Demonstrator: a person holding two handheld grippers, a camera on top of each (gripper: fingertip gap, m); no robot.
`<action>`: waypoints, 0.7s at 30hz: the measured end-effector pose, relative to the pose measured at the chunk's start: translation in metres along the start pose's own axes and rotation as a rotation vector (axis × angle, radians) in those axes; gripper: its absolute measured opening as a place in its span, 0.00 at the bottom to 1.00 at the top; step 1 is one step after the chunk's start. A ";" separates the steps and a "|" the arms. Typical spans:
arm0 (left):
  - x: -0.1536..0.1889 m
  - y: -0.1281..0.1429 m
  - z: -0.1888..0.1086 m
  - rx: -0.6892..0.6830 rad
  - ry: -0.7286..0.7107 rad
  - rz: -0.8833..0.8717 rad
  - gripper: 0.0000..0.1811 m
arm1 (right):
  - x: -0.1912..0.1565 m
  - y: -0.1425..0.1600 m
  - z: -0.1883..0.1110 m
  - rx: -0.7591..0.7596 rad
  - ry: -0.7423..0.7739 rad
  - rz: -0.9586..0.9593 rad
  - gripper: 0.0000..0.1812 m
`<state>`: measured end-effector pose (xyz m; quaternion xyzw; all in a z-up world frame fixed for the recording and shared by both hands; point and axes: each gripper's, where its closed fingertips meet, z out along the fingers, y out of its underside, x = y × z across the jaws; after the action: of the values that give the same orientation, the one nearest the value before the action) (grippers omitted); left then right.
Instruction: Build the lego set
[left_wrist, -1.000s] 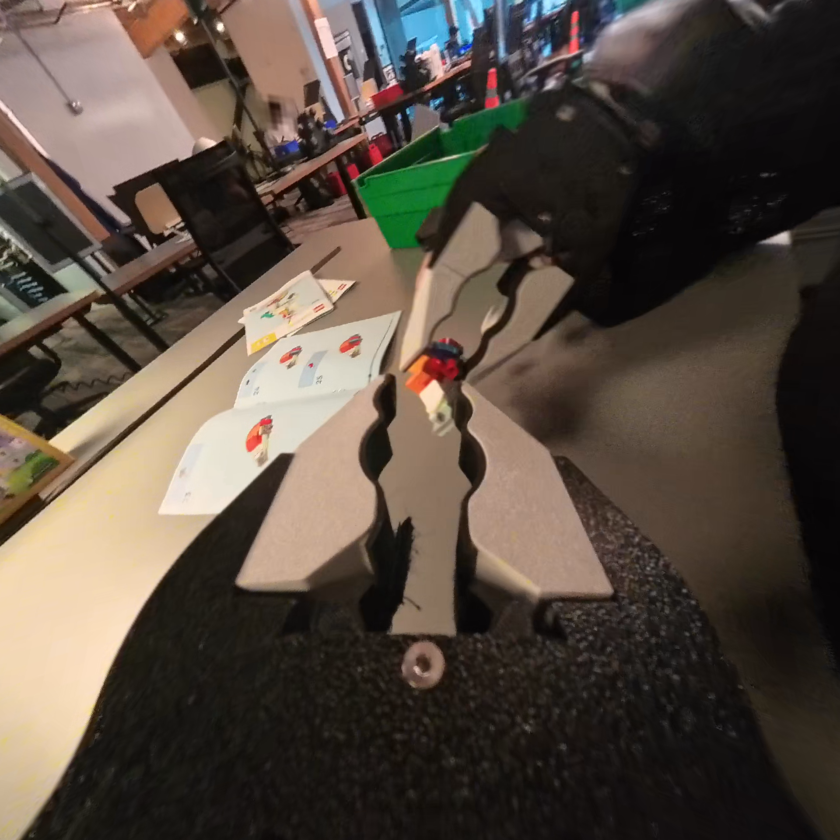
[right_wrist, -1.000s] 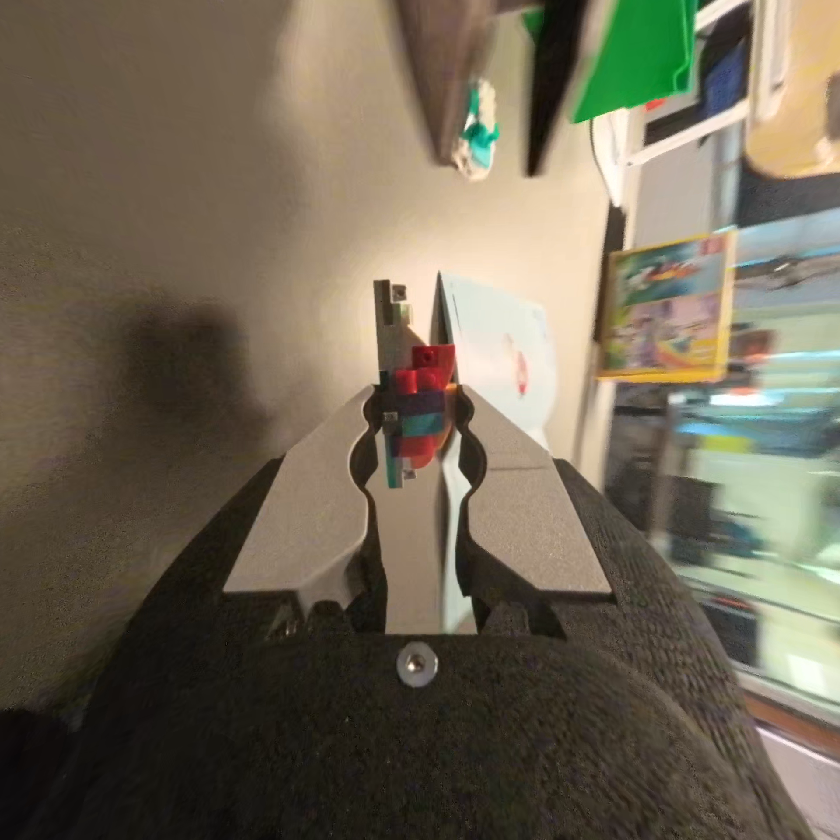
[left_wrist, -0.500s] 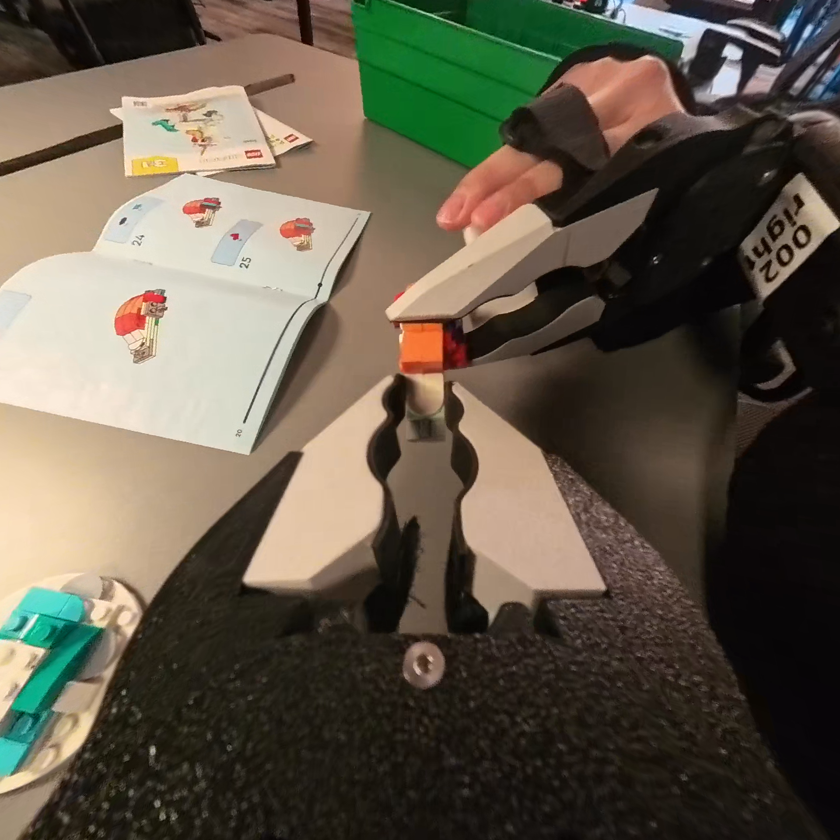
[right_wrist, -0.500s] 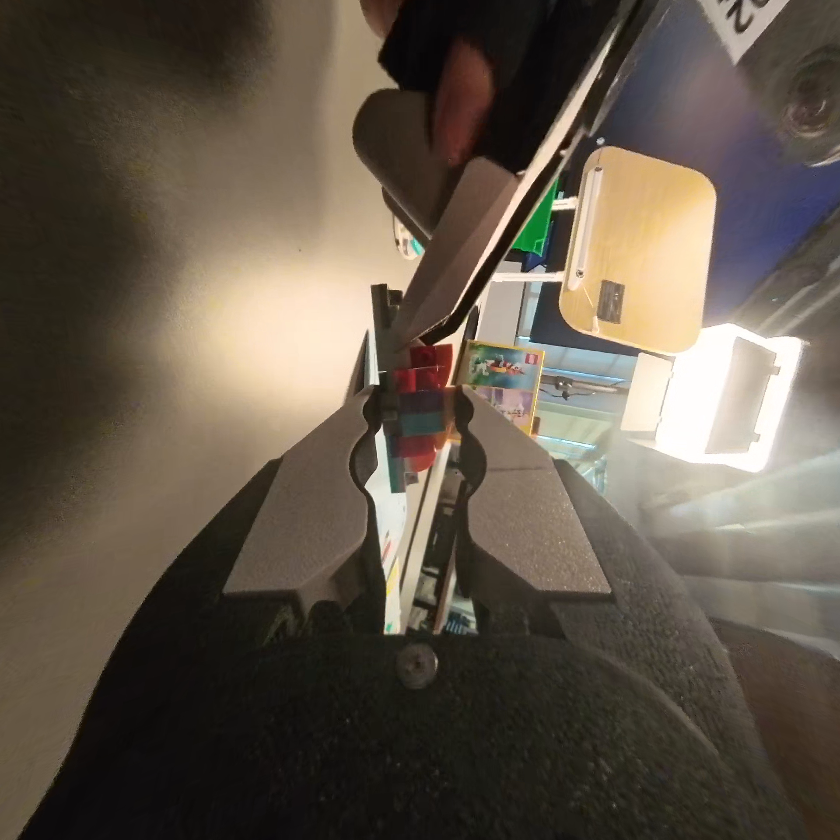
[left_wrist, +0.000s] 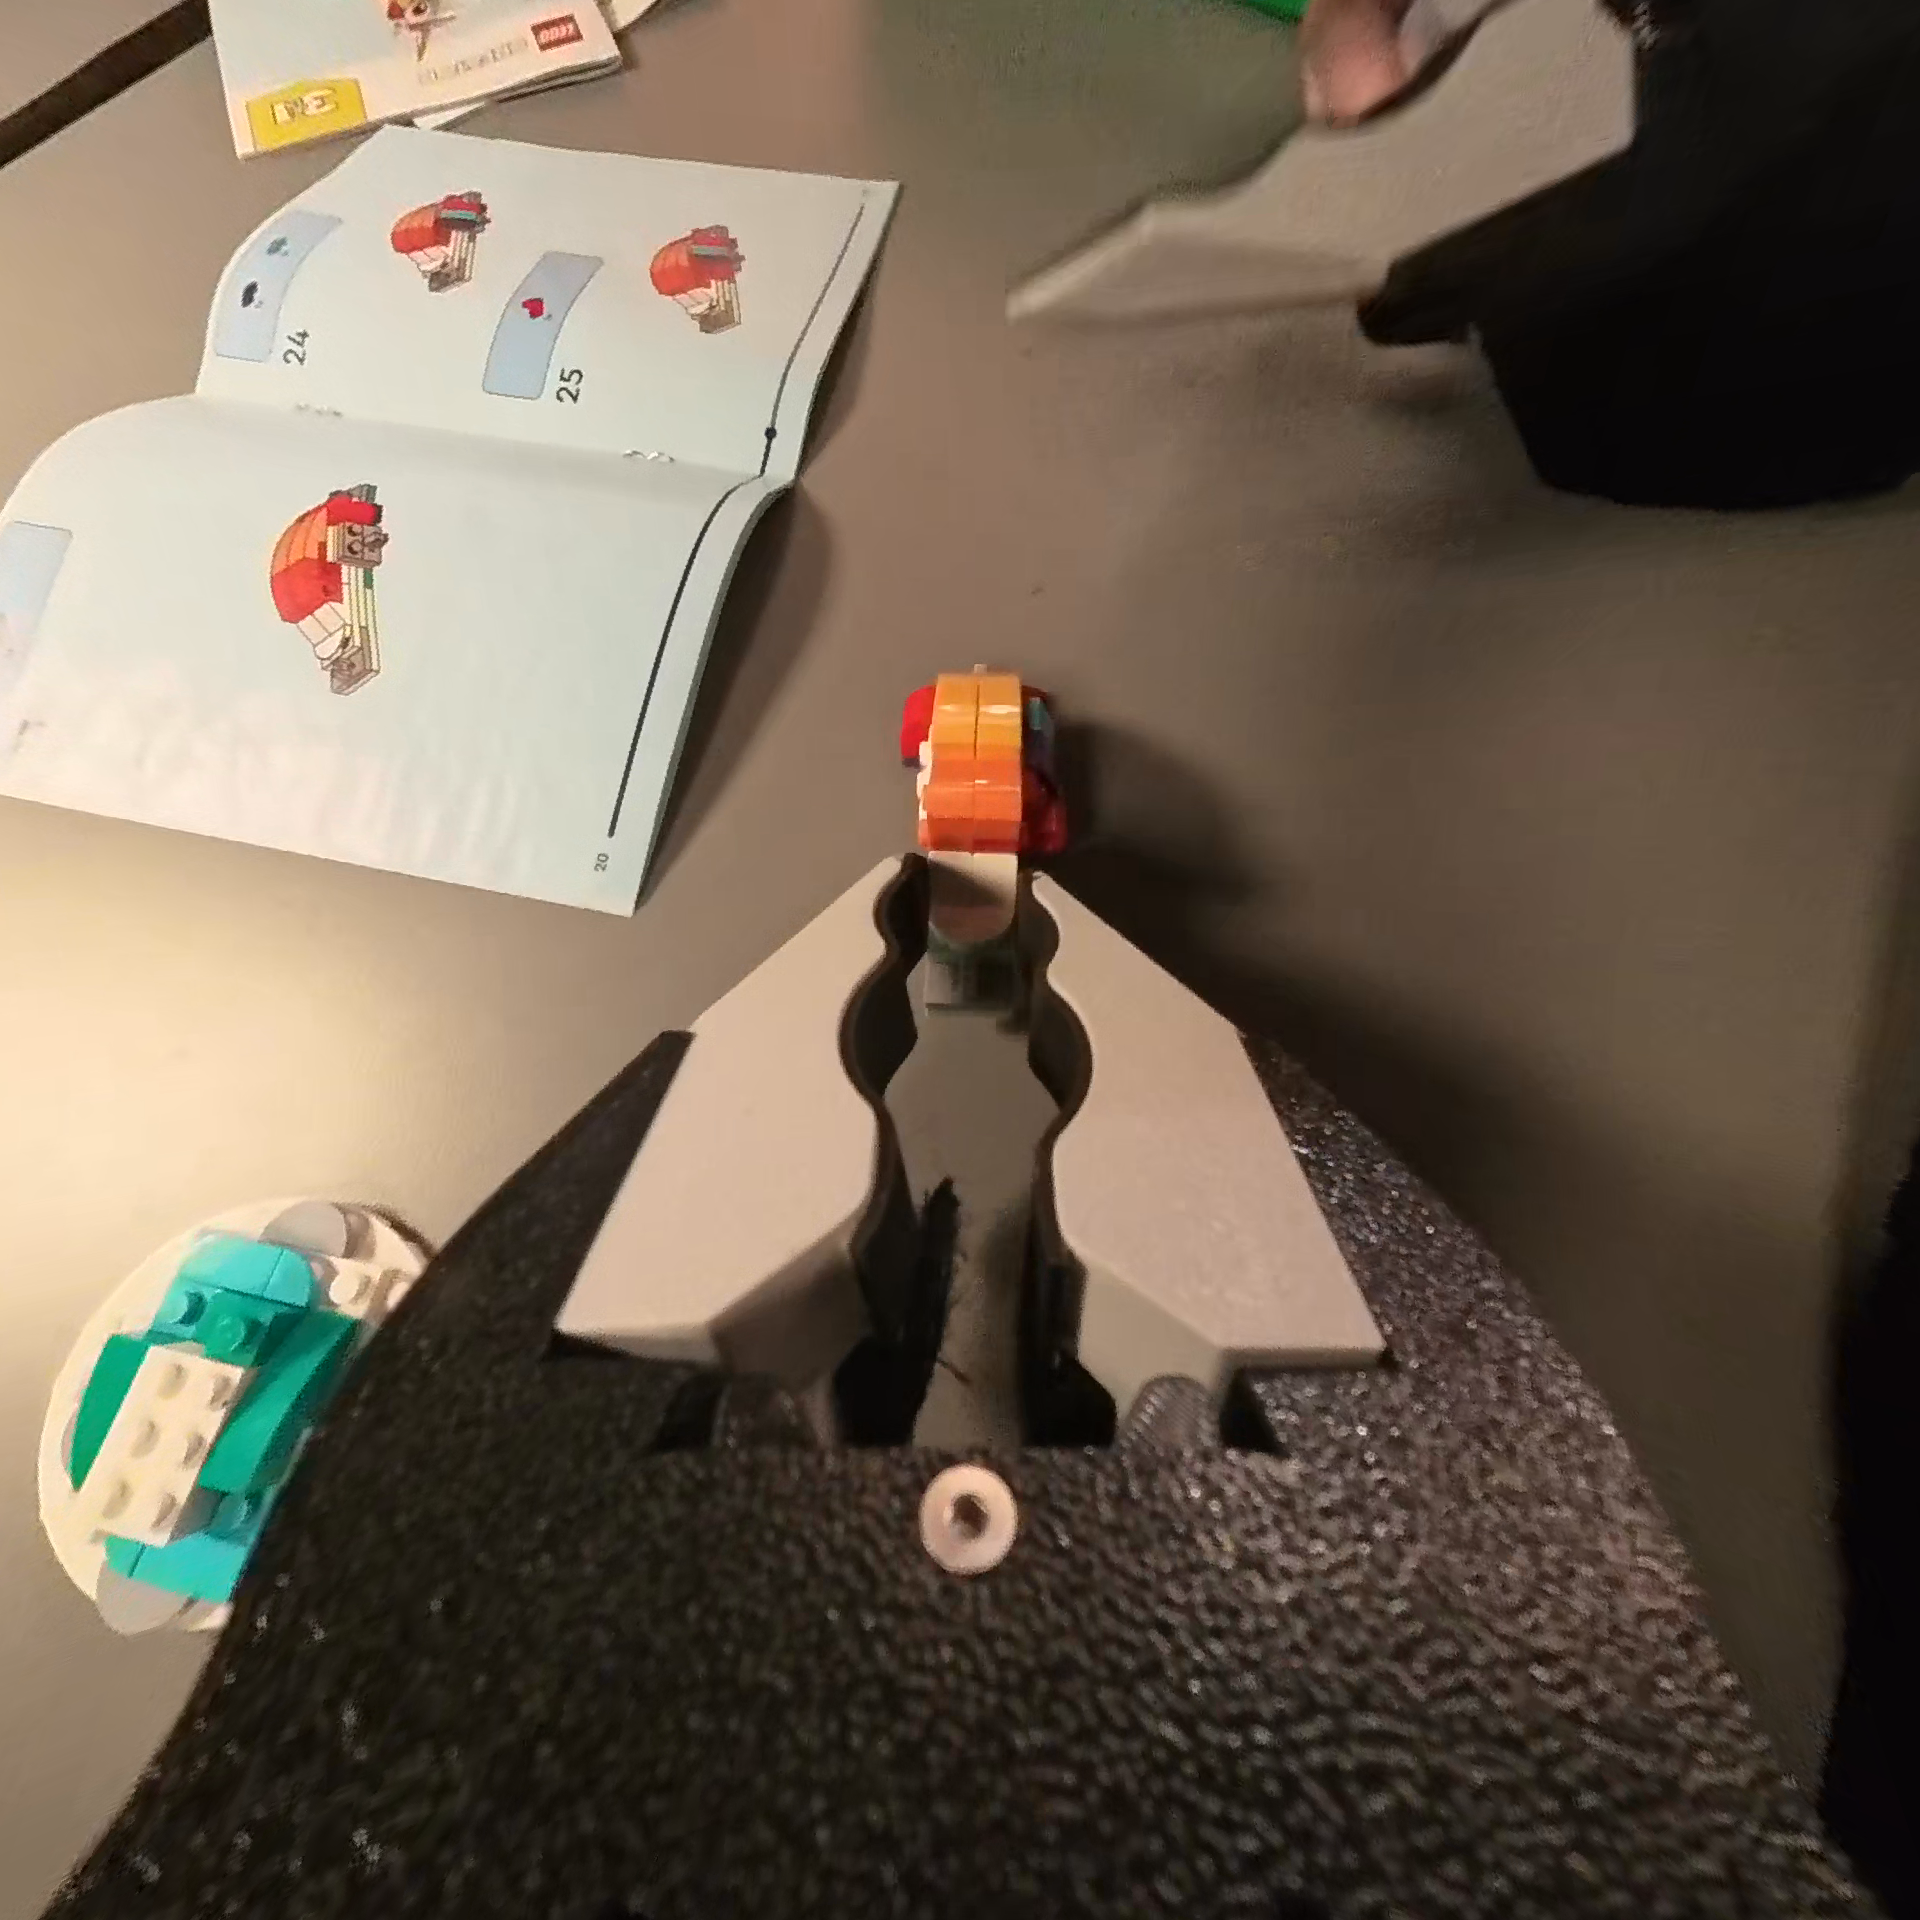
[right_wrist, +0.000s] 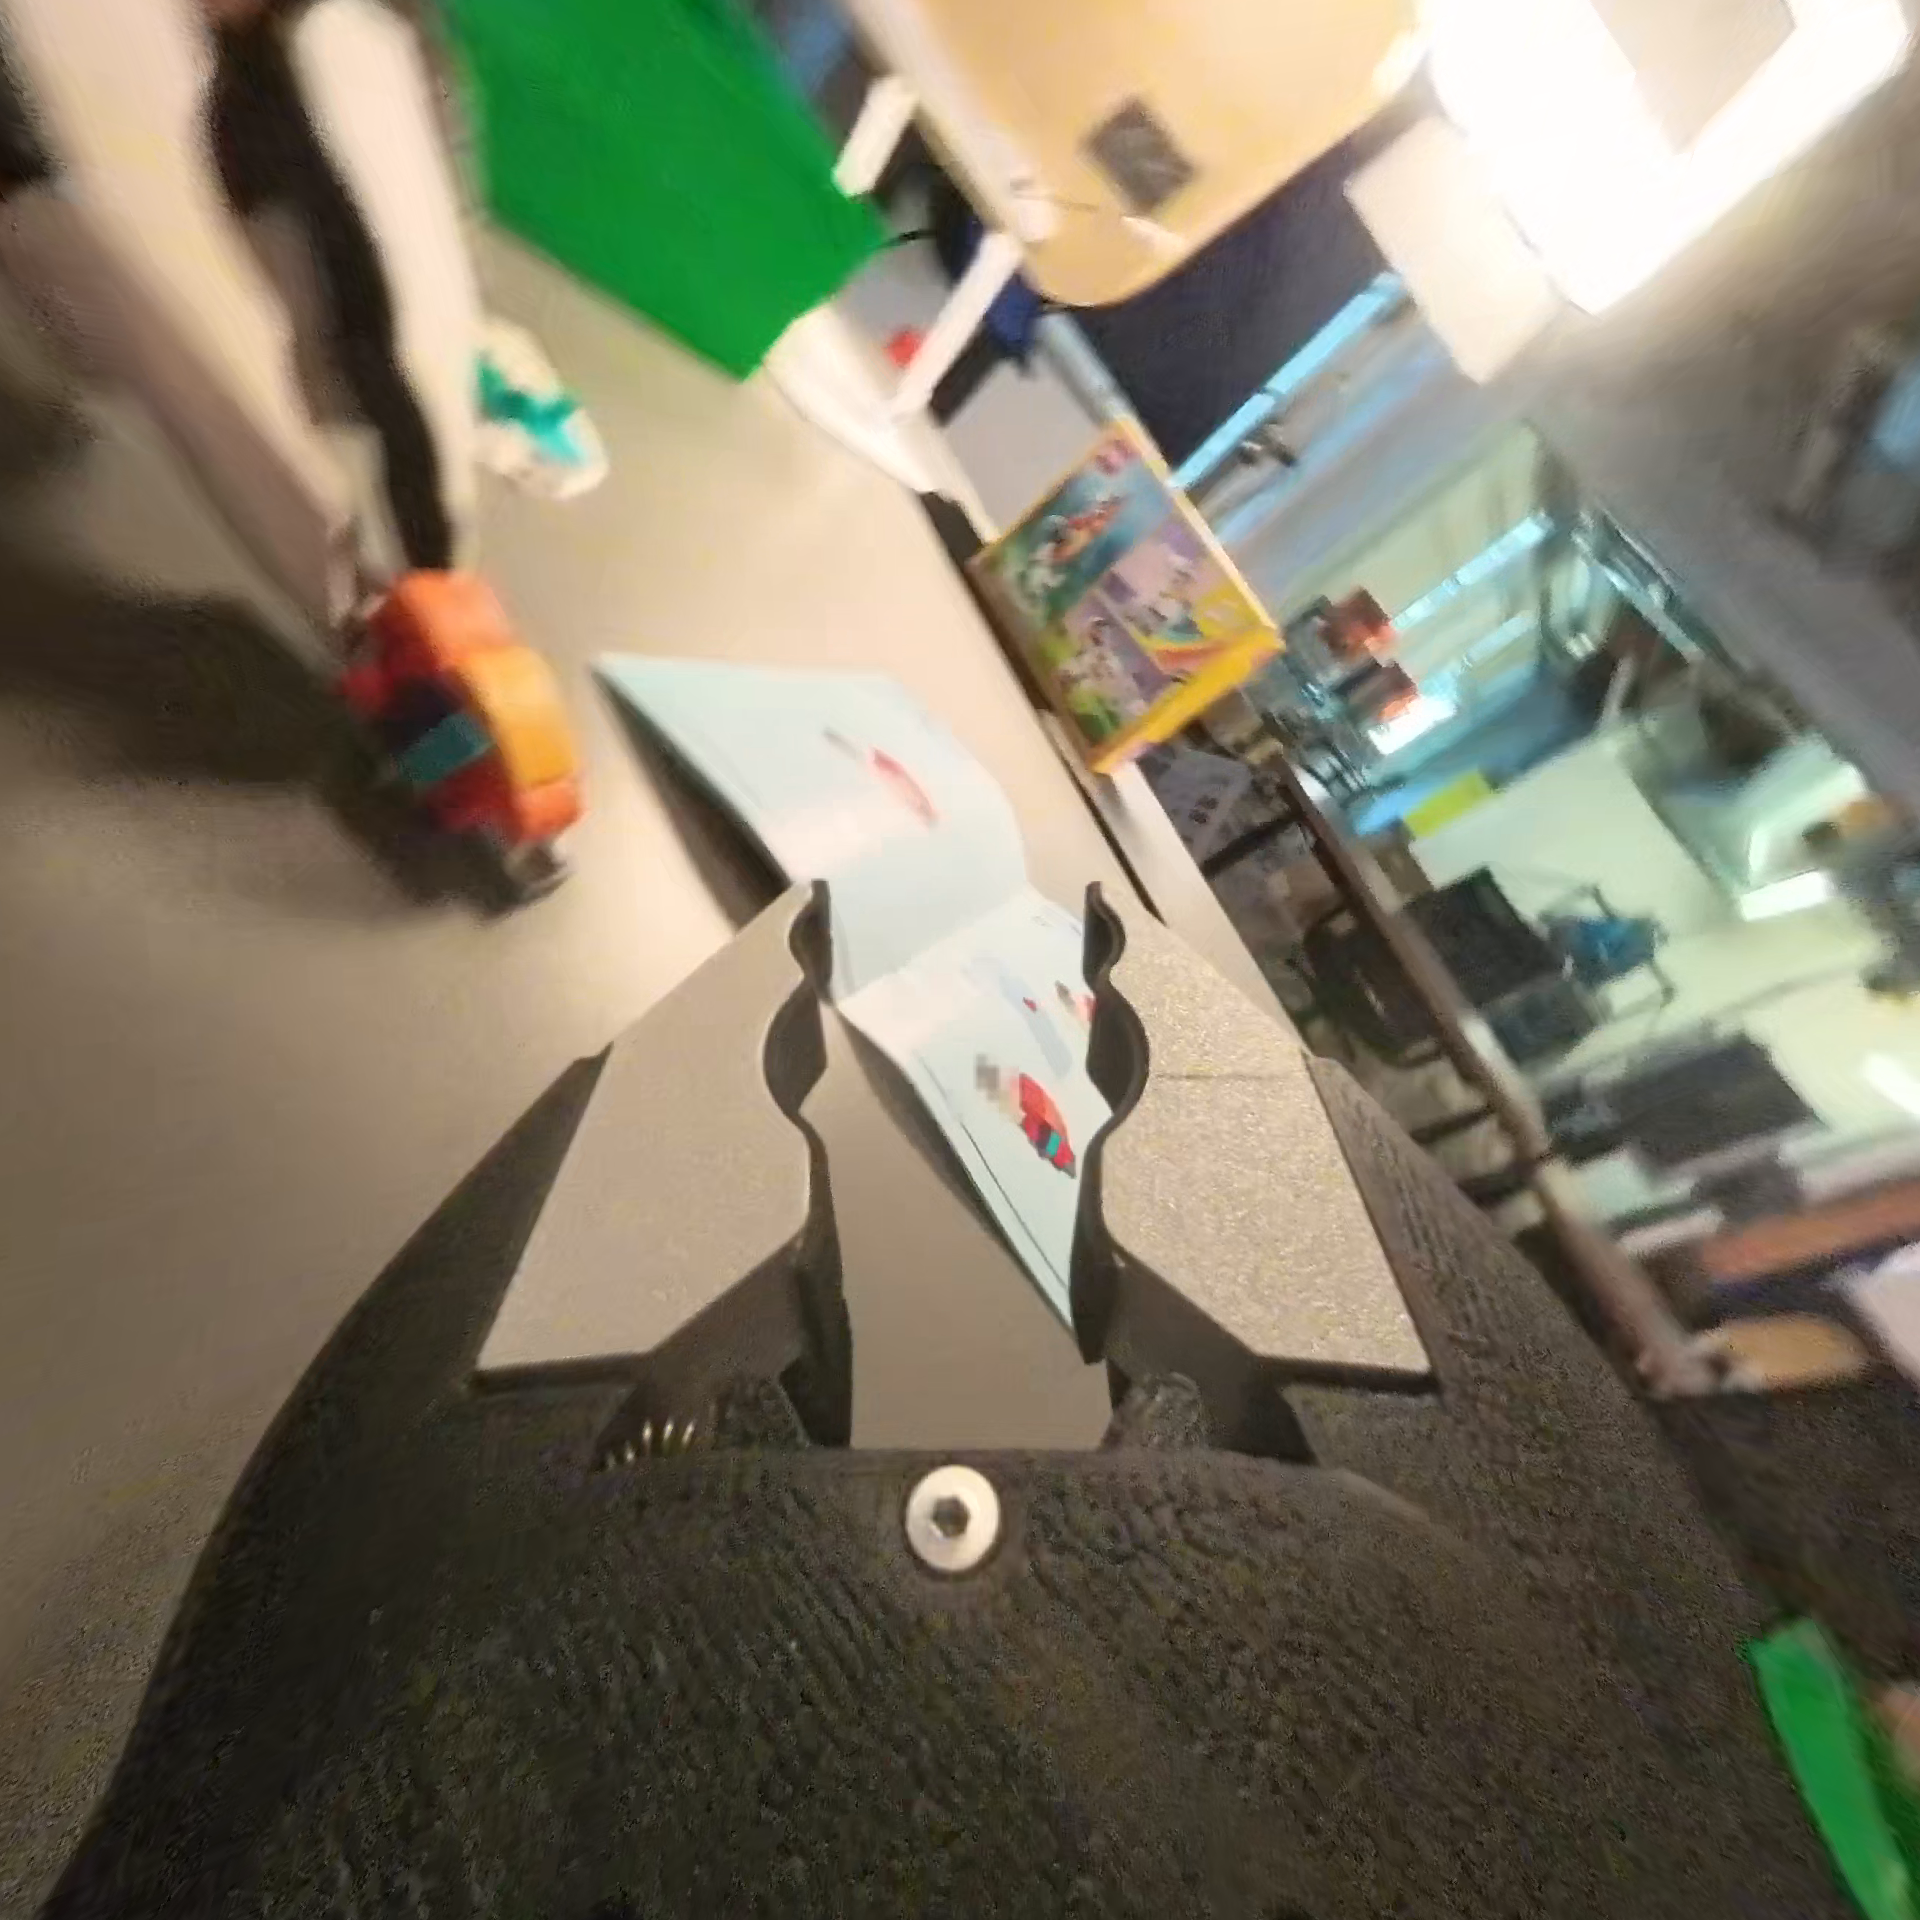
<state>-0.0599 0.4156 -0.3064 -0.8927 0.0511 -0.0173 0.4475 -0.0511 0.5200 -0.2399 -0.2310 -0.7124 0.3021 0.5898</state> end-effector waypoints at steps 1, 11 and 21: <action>-0.001 0.000 0.001 0.003 -0.008 -0.012 0.08 | 0.009 0.002 0.001 0.005 0.051 0.072 0.25; -0.053 -0.052 -0.033 0.190 -0.208 0.010 0.05 | 0.046 0.091 0.026 -0.505 0.078 0.660 0.12; -0.109 -0.066 0.052 -0.066 -0.308 0.117 0.00 | 0.026 0.123 0.028 -0.681 -0.021 0.944 0.16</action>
<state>-0.1597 0.5078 -0.2830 -0.8945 0.0345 0.1475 0.4207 -0.0870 0.6209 -0.3108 -0.6973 -0.5950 0.2884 0.2768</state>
